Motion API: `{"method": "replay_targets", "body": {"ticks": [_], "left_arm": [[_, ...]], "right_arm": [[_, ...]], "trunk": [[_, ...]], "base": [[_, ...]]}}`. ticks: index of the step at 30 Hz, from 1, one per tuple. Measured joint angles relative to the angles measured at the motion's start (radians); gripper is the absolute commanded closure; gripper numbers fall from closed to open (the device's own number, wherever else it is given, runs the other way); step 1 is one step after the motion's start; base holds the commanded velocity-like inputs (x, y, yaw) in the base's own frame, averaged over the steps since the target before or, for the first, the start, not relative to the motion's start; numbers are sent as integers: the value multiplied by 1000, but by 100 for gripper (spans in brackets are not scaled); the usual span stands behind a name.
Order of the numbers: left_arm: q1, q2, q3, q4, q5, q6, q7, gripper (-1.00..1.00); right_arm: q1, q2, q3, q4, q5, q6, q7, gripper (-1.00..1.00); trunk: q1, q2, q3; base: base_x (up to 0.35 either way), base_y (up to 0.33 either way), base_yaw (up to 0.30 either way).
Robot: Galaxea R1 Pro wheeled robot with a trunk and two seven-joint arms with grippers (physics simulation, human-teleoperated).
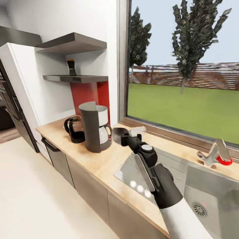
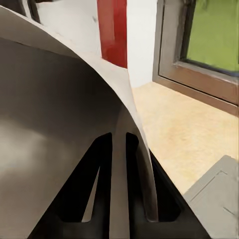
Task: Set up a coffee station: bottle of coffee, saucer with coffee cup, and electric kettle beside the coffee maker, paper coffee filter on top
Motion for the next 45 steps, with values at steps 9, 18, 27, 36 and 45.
{"method": "replay_targets", "body": {"ticks": [9,18,27,36,45], "left_arm": [[0,2,0,0,0,44,0,-100],[2,0,-1,10,1,51,2,-100],[2,0,1,12,2,63,3,-100],[2,2,-1,11,2,101,3,-100],[4,3,-1,11,1,102,3,-100]], "right_arm": [[-537,0,-189,439,-93,221,-2,100],[-926,0,-277,912,-299,304,-55,100],[-1085,0,-457,1174,-718,308,-331,100],[-1089,0,-473,1197,-1026,309,-519,100],[-1089,0,-473,1203,-1036,309,-523,100]], "trunk": [[0,0,0],[0,0,0],[0,0,0],[0,0,0],[0,0,0]], "base": [[4,2,0],[0,0,0],[0,0,0],[1,1,0],[132,174,0]]}}
